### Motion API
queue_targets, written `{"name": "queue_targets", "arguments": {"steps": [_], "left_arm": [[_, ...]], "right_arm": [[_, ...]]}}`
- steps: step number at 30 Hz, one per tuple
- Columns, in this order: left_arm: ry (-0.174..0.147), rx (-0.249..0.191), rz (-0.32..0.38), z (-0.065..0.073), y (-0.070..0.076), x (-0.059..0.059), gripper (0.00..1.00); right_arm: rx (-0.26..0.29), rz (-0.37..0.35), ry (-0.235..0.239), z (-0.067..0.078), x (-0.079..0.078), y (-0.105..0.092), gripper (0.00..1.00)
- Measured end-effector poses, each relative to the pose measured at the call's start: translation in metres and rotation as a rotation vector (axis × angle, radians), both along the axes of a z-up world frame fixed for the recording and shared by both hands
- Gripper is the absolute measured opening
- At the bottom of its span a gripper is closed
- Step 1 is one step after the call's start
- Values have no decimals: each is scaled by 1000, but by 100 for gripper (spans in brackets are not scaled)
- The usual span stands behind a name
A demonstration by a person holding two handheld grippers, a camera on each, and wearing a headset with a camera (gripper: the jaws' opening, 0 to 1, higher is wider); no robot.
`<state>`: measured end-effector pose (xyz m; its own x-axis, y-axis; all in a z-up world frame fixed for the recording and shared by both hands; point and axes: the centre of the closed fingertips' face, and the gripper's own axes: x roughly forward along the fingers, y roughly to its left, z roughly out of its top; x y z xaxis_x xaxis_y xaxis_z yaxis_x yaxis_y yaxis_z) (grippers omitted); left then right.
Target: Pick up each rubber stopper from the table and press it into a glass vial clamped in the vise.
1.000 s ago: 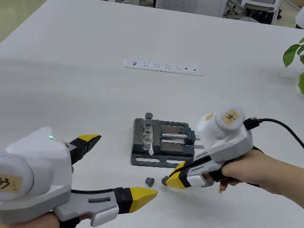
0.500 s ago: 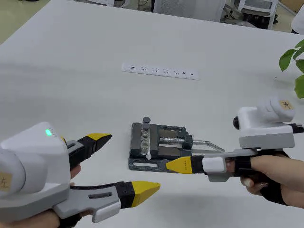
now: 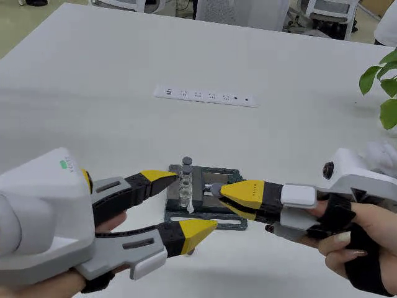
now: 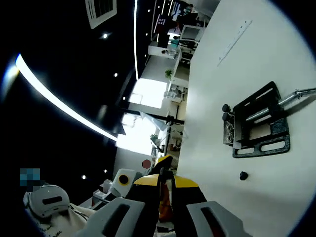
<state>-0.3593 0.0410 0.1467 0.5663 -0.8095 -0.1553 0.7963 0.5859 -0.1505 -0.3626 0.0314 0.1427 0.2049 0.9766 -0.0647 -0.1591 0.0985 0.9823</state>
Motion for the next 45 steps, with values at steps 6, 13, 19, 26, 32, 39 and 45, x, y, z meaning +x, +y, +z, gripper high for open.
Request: {"name": "queue_targets", "arguments": {"steps": [6,13,19,26,32,39,45], "left_arm": [[-31,7,-51,3,-13,-4,23],[-31,-7,-98,5,-22,-10,8],[-24,-10,-104,3,-22,-12,6],[-33,3,-109,2,-23,-13,5],[-43,12,-120,2,-23,-16,4],[-90,43,-132,3,-23,-18,3],[-104,48,-129,3,-21,-18,3]], "right_arm": [[32,-5,74,0,-8,-1,3],[51,3,111,1,-14,-1,3],[65,15,124,3,-15,-3,3],[72,27,151,0,-17,-4,3],[93,32,192,-3,-16,-7,4],[113,33,217,-3,-17,-7,4],[111,28,185,-3,-16,-6,4]]}}
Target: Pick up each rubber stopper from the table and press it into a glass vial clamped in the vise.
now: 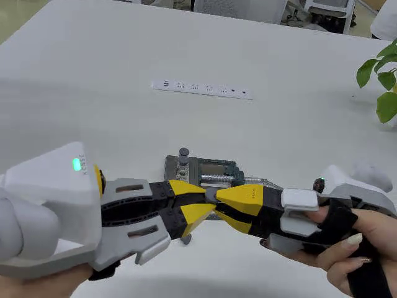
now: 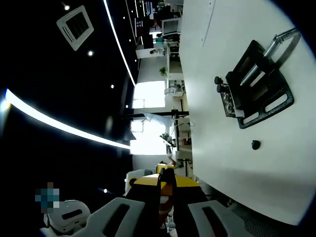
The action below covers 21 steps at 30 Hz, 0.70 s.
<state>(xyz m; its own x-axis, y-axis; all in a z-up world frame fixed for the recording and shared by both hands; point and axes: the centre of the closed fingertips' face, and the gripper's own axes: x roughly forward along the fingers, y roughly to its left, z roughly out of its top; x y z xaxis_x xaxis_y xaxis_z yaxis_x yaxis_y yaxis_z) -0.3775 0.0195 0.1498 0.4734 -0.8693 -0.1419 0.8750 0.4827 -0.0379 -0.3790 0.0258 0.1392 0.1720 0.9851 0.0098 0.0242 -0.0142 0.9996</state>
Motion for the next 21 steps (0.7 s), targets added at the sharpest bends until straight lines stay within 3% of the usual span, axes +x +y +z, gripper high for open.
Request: {"name": "queue_targets", "arguments": {"steps": [3,5,8,10,12,15,18,19,21], "left_arm": [[-2,1,4,0,0,0,3],[-7,-1,8,1,1,1,3],[3,-11,23,0,3,3,3],[12,-3,28,-3,5,4,3],[20,-3,28,-5,6,4,3],[33,9,27,-10,5,3,3],[49,15,23,-14,5,2,3],[54,24,23,-17,5,2,3],[65,33,19,-20,5,1,3]], "right_arm": [[-8,-10,-35,0,1,0,5],[-46,-44,-87,-4,7,-2,7],[-70,-66,-112,-6,11,-8,24],[-108,-71,-174,-7,13,-11,32],[-157,-58,-270,-8,14,-13,41],[-156,-35,-302,-1,14,-12,46],[-245,27,-446,-2,11,-11,47],[-286,64,-517,-2,9,-9,49],[-336,131,-597,-4,7,-9,51]]}}
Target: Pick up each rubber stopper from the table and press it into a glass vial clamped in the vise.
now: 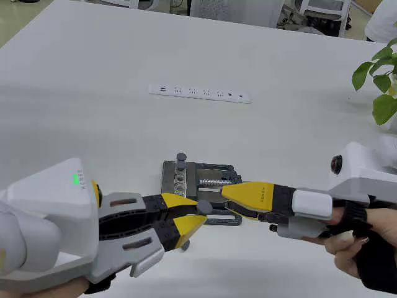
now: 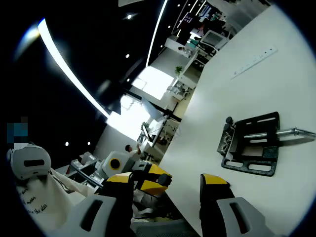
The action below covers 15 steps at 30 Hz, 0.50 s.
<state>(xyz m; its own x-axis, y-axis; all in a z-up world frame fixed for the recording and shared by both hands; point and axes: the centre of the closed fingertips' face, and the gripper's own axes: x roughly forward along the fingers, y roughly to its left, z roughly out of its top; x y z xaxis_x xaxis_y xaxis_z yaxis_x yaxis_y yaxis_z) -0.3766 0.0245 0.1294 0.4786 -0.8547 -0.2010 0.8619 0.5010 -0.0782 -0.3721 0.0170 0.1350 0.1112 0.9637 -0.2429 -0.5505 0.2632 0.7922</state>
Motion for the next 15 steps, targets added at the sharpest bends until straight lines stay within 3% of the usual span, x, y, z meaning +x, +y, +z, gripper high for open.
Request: {"name": "queue_targets", "arguments": {"steps": [3,6,10,14,15], "left_arm": [[14,13,-7,-5,0,-1,3],[24,21,-13,-8,-1,-2,3],[39,35,-23,-13,-3,-4,3],[51,55,-35,-18,-5,-6,3],[55,58,-37,-19,-6,-6,3]], "right_arm": [[-112,85,-140,-3,-2,1,51],[-178,148,-241,-7,5,-5,51],[-272,258,-369,-6,0,-4,49],[-434,425,-563,-16,-6,-8,48],[-464,455,-586,-18,-7,-9,48]]}}
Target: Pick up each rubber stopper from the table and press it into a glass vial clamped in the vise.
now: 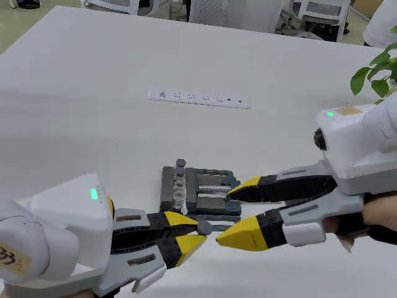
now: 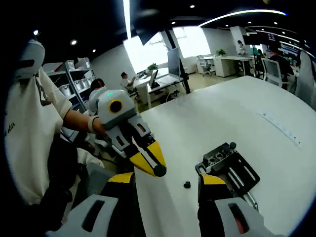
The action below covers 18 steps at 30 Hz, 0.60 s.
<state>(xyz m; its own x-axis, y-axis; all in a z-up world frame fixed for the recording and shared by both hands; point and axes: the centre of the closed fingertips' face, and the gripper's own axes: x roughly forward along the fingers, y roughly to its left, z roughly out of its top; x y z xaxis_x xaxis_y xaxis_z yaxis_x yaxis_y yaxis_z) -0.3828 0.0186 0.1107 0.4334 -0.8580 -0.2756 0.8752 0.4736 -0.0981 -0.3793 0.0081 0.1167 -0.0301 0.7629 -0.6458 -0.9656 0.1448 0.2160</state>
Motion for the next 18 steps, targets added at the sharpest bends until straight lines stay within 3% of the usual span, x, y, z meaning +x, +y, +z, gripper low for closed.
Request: {"name": "queue_targets", "arguments": {"steps": [3,10,18], "left_arm": [[6,13,-12,-3,-2,-1,3],[29,46,-29,-12,-6,-4,3],[39,82,-60,-19,-8,-10,3]], "right_arm": [[-64,79,-73,-4,-4,1,43],[-155,205,-185,-12,-6,2,35],[-222,288,-219,-24,-8,4,24]]}}
